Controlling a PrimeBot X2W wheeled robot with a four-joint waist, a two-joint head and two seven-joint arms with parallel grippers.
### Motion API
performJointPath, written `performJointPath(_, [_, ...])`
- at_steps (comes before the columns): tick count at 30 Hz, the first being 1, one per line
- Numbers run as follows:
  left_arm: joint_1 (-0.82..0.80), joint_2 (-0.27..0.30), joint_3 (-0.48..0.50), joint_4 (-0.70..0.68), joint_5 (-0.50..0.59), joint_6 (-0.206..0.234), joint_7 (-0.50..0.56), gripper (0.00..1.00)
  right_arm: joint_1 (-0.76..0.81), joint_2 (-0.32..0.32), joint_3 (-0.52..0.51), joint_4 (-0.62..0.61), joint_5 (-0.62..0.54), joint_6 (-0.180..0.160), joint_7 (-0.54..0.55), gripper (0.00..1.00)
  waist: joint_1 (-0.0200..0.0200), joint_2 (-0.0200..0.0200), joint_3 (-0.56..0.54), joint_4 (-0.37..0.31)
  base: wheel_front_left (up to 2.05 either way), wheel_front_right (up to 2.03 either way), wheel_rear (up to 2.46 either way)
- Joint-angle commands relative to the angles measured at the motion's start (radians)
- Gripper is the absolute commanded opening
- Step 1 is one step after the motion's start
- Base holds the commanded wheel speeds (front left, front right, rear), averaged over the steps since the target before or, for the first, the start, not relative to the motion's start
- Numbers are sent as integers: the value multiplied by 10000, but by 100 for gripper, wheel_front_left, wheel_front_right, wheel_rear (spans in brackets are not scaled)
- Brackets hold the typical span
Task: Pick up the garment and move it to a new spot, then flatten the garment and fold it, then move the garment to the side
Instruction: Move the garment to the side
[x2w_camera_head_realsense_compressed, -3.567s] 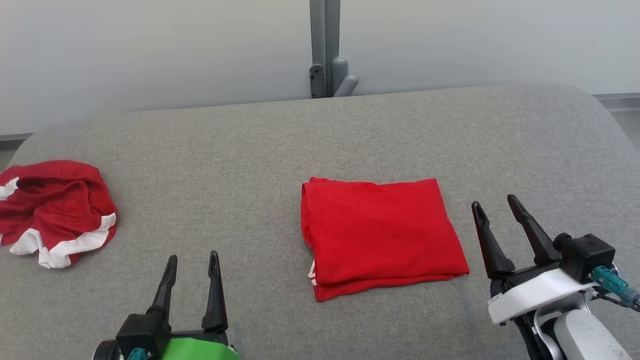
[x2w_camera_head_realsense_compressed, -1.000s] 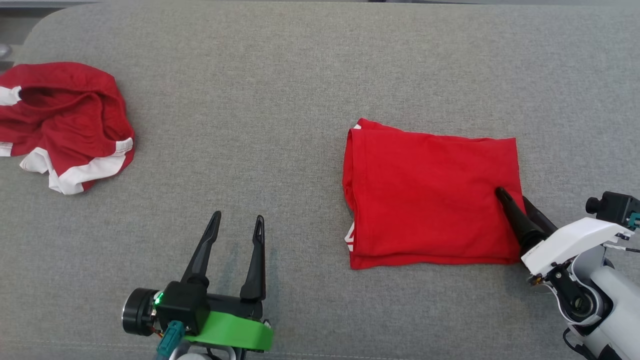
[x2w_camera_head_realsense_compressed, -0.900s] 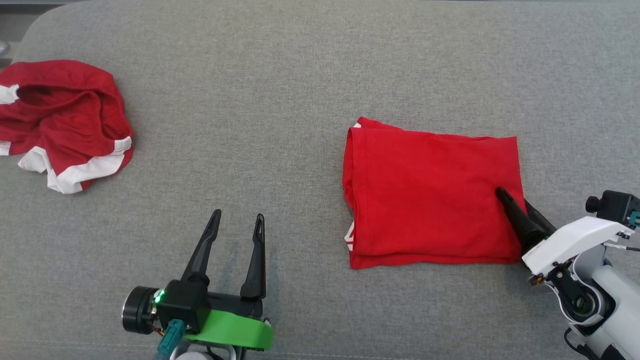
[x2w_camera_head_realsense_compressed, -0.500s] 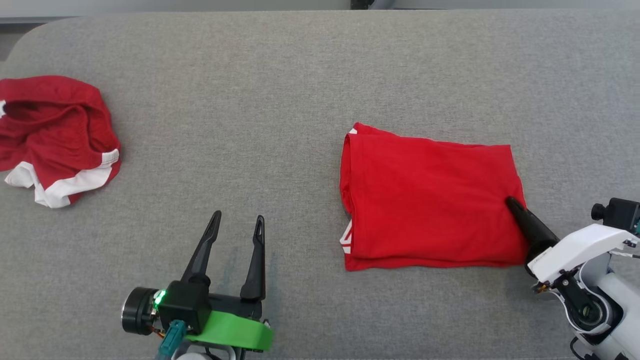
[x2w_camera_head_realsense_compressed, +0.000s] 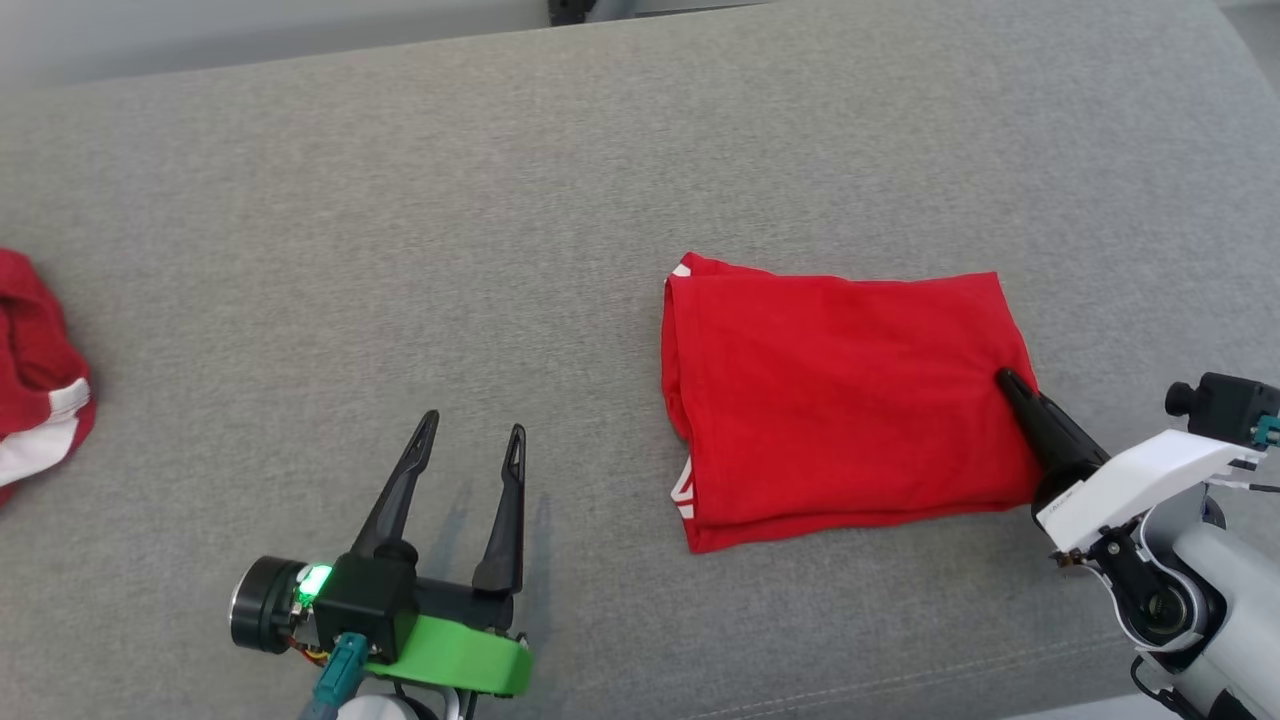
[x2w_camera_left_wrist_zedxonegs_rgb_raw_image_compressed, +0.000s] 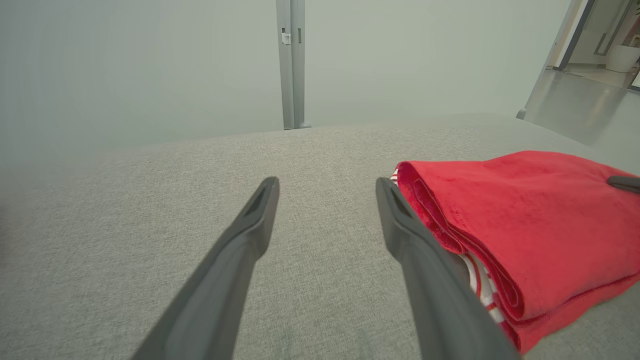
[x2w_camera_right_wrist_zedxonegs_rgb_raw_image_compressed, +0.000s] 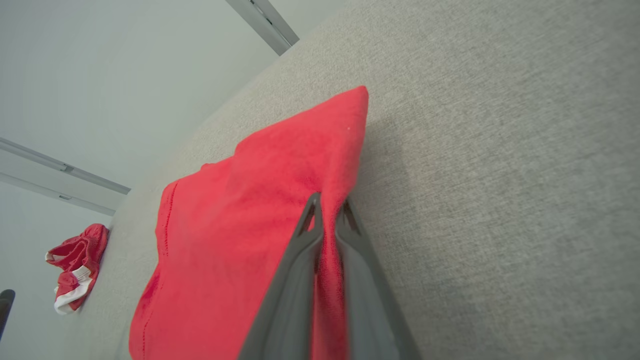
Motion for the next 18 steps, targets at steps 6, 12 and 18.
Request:
performJointPath(6, [-407, 166, 117, -33, 341, -250, -18, 100, -447, 185, 3, -185, -444, -1, -93, 0, 0, 0, 603, -1594, 0, 0, 0])
performJointPath(12, [-785, 299, 136, -191, 523, -414, -18, 100, -854, 321, -332, -386, -917, -1, -92, 0, 0, 0, 1334, -2256, 0, 0, 0])
performJointPath(18, [-1572, 516, -3, -324, 843, -550, -18, 100, -1694, 184, -594, -453, -1370, -1, -94, 0, 0, 0, 2375, -2476, 0, 0, 0])
